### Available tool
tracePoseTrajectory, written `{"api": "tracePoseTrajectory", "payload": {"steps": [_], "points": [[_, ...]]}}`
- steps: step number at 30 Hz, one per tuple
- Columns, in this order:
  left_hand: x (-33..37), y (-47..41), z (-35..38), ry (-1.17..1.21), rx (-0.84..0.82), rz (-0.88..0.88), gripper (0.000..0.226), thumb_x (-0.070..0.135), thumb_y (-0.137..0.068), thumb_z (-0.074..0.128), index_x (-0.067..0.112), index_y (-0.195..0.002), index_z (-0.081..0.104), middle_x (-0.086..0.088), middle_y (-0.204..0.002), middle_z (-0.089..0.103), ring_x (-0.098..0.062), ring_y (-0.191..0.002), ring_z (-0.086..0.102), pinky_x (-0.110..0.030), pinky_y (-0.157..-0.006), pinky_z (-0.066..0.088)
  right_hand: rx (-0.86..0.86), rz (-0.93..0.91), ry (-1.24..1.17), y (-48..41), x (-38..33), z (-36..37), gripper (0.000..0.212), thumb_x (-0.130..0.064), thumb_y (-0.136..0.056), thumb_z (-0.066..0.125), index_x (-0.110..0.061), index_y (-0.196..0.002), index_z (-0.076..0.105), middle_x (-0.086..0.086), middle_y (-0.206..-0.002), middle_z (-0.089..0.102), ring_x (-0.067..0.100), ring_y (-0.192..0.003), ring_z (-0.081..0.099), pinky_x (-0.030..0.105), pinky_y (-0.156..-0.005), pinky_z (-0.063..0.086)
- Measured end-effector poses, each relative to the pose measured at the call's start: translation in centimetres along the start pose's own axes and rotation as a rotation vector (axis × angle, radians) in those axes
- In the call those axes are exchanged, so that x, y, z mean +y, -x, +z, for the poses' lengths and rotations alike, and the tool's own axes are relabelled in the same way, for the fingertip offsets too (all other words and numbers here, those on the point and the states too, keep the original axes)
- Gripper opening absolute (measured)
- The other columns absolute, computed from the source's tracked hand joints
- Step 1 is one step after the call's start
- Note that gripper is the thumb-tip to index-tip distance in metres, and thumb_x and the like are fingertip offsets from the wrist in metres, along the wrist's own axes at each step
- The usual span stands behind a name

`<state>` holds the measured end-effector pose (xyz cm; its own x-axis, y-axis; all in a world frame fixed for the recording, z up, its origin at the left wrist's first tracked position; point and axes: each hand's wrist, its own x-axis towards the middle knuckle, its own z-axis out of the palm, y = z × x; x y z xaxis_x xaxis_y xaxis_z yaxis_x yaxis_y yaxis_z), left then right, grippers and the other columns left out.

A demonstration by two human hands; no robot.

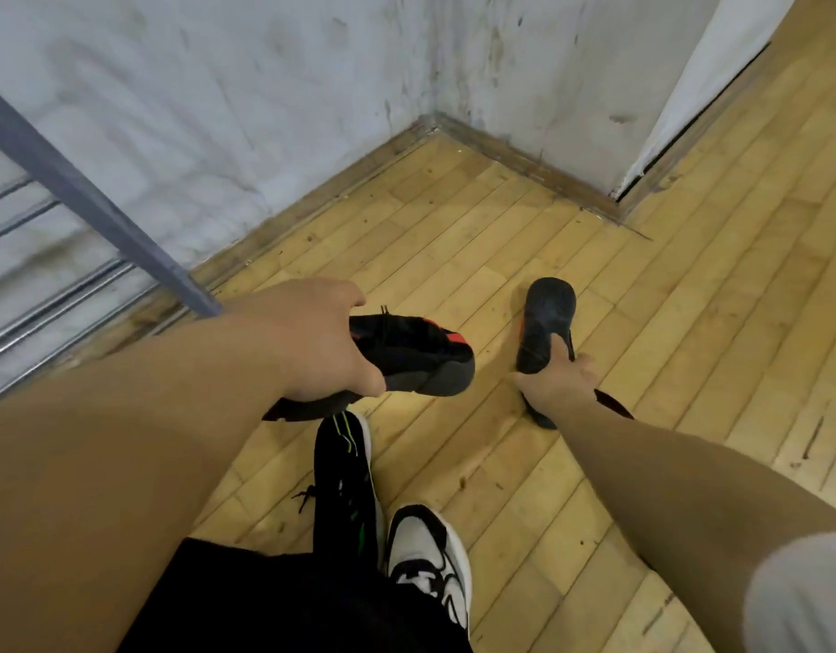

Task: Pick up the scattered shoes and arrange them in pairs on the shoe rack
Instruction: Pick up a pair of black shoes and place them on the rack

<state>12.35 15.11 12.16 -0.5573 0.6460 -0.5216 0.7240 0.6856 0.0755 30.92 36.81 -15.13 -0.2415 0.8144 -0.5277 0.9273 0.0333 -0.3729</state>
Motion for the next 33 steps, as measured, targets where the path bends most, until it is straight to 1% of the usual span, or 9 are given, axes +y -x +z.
{"api": "tracePoseTrajectory", "payload": {"steps": [7, 9, 13, 16, 19, 25, 28, 31, 33], "points": [[-1.6, -2.2, 0.4, 0.105, -0.035, 0.010, 0.104, 0.062, -0.064, 0.082, 0.042, -0.153, 0.033, 0.009, -0.140, 0.052, -0.015, -0.109, 0.054, -0.036, -0.091, 0.051, 0.067, 0.103, 0.179, -1.8, -0.8, 2.1, 0.105, -0.053, -0.080, 0.071, -0.038, -0.160, 0.004, 0.017, -0.154, 0.025, 0.049, -0.135, 0.035, 0.060, -0.111, 0.034], [-1.8, -2.3, 0.2, 0.136, -0.032, 0.016, 0.104, 0.062, -0.064, 0.083, 0.041, -0.154, 0.034, 0.008, -0.141, 0.051, -0.015, -0.112, 0.054, -0.037, -0.094, 0.051, 0.092, 0.080, -0.036, -0.7, -1.7, 1.0, 0.103, -0.056, -0.075, 0.070, -0.038, -0.159, 0.013, 0.015, -0.149, 0.035, 0.045, -0.131, 0.042, 0.057, -0.106, 0.043], [-3.0, -1.5, -0.6, 0.264, 0.011, -0.011, 0.104, 0.064, -0.061, 0.084, 0.042, -0.151, 0.039, 0.007, -0.143, 0.054, -0.019, -0.116, 0.059, -0.040, -0.098, 0.051, 0.078, 0.154, -1.090, 6.4, -2.6, -3.1, 0.083, -0.050, -0.070, 0.075, -0.044, -0.147, 0.043, 0.003, -0.136, 0.061, 0.031, -0.114, 0.065, 0.053, -0.096, 0.056], [-3.8, -0.2, -1.2, 0.368, 0.091, -0.048, 0.099, 0.063, -0.062, 0.084, 0.041, -0.149, 0.043, 0.004, -0.142, 0.054, -0.022, -0.113, 0.060, -0.041, -0.097, 0.051, -0.004, 0.033, -1.298, 14.6, -1.0, -4.4, 0.060, -0.029, -0.090, 0.072, -0.042, -0.145, 0.050, 0.000, -0.125, 0.069, 0.027, -0.108, 0.072, 0.050, -0.095, 0.056], [-4.5, 2.6, -1.9, 0.453, 0.169, -0.066, 0.103, 0.063, -0.059, 0.085, 0.039, -0.150, 0.043, 0.002, -0.143, 0.055, -0.024, -0.112, 0.061, -0.041, -0.097, 0.052, -0.160, -0.129, -1.426, 20.4, 0.0, -5.1, 0.053, -0.025, -0.097, 0.061, -0.039, -0.147, 0.050, 0.006, -0.134, 0.068, 0.033, -0.116, 0.069, 0.054, -0.103, 0.051], [-6.2, 12.2, -4.1, 0.546, 0.510, -0.038, 0.100, 0.056, -0.066, 0.084, 0.036, -0.153, 0.038, 0.003, -0.148, 0.052, -0.024, -0.130, 0.052, -0.033, -0.096, 0.043, -0.185, -0.400, -1.342, 27.8, -4.6, -11.4, 0.063, -0.016, -0.098, 0.060, -0.050, -0.148, 0.044, 0.001, -0.121, 0.073, 0.027, -0.106, 0.074, 0.045, -0.090, 0.054], [-8.8, 18.1, -4.2, 0.530, 0.618, -0.046, 0.100, 0.067, -0.060, 0.078, 0.047, -0.149, 0.036, 0.009, -0.137, 0.059, -0.024, -0.119, 0.058, -0.042, -0.099, 0.049, -0.137, -0.615, -1.129, 31.7, -7.9, -14.8, 0.069, -0.018, -0.096, 0.066, -0.055, -0.149, 0.039, -0.004, -0.123, 0.074, 0.021, -0.110, 0.073, 0.043, -0.092, 0.055], [-13.1, 24.3, -3.7, 0.462, 0.634, -0.106, 0.103, 0.073, -0.057, 0.076, 0.056, -0.147, 0.028, 0.017, -0.130, 0.062, -0.018, -0.110, 0.062, -0.041, -0.094, 0.053, -0.116, -0.822, -0.991, 35.7, -12.4, -16.8, 0.074, -0.013, -0.096, 0.067, -0.050, -0.152, 0.037, -0.010, -0.128, 0.069, 0.006, -0.107, 0.071, 0.022, -0.079, 0.058], [-16.3, 28.2, -3.3, 0.419, 0.663, -0.156, 0.104, 0.074, -0.057, 0.076, 0.056, -0.147, 0.027, 0.017, -0.127, 0.064, -0.016, -0.109, 0.063, -0.038, -0.092, 0.053, -0.131, -0.944, -0.916, 38.3, -15.9, -16.9, 0.074, -0.013, -0.093, 0.071, -0.056, -0.145, 0.042, -0.012, -0.134, 0.065, 0.006, -0.115, 0.068, 0.032, -0.092, 0.056]]}}
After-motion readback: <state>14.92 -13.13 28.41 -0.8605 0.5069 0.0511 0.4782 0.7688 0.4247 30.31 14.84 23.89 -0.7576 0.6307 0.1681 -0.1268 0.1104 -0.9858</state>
